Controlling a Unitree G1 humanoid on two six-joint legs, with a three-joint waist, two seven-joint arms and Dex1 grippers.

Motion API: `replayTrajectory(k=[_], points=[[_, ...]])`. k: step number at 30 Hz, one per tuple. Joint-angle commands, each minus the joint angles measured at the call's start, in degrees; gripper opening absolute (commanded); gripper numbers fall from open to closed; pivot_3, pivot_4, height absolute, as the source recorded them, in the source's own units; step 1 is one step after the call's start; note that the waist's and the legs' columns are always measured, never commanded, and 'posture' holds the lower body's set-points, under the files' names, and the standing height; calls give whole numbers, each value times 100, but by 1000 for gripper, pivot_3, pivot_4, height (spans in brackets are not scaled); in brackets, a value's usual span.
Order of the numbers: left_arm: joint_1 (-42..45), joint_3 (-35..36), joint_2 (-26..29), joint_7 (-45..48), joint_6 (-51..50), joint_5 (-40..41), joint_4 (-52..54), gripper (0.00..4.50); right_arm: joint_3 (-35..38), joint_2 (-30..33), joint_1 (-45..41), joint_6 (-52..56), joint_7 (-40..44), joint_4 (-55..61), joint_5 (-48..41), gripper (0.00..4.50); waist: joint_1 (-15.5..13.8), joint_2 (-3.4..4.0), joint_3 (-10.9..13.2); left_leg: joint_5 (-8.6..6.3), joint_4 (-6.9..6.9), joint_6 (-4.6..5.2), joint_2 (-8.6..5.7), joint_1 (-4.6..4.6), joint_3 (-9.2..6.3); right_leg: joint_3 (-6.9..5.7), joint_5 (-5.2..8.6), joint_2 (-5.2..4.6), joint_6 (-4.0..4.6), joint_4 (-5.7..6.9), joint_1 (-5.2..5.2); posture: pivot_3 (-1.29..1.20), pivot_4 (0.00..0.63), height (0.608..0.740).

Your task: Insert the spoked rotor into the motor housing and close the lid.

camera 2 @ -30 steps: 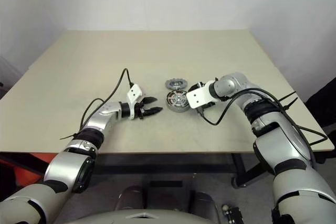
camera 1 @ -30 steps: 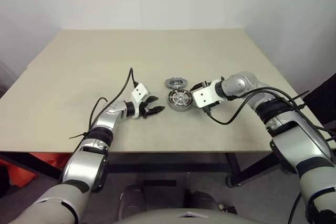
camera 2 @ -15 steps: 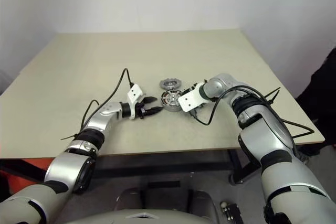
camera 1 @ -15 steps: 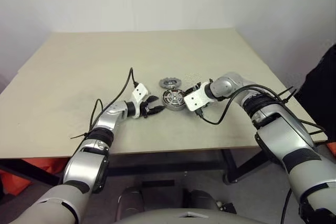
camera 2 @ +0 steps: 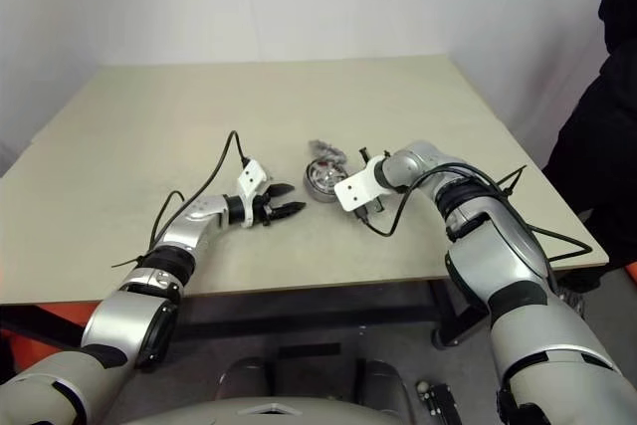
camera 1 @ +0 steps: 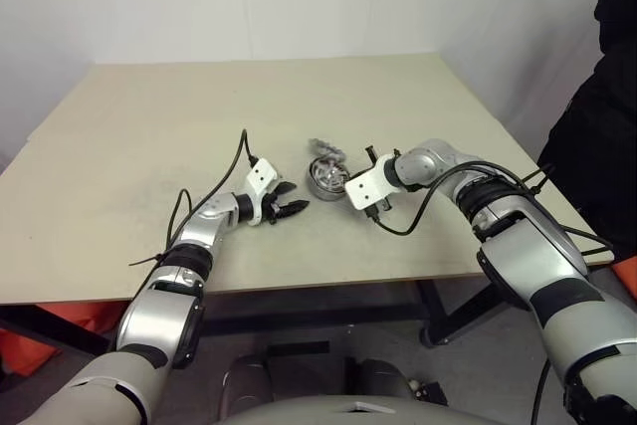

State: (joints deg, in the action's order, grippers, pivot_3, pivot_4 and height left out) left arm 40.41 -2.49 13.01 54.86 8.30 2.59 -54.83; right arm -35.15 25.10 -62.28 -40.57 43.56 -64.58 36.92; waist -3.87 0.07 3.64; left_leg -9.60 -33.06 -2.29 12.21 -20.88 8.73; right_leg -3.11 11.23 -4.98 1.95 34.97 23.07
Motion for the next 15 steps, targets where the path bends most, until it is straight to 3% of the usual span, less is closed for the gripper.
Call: replayTrajectory(k=[1,6,9,15], points=[[180,58,28,-24,68,73,53,2984,119,66,-25,-7,1,61,-117,7,-8,-1,1,0,-2,0,0,-3,0,0,0,0,1,0,0,0,0,740],[232,93,54,-114,111,69,-53,2984,406,30,40,300,74,123,-424,7,-7,0,1,0,-2,0,0,-13,2,1,-2,-1,4,-3,5,0,0,740],[245,156,129,-205,144,83,-115,2984,800,-107,143,820,525,333,-966,7,-9,0,1,0,-2,0,3,-28,2,0,-3,2,5,-4,18,0,0,740],[139,342,453,-321,198,159,-101,2984,1668,-665,864,4147,2205,2770,-2572,7,-19,3,5,0,0,2,25,-38,4,-2,-3,19,7,-7,29,0,0,740]])
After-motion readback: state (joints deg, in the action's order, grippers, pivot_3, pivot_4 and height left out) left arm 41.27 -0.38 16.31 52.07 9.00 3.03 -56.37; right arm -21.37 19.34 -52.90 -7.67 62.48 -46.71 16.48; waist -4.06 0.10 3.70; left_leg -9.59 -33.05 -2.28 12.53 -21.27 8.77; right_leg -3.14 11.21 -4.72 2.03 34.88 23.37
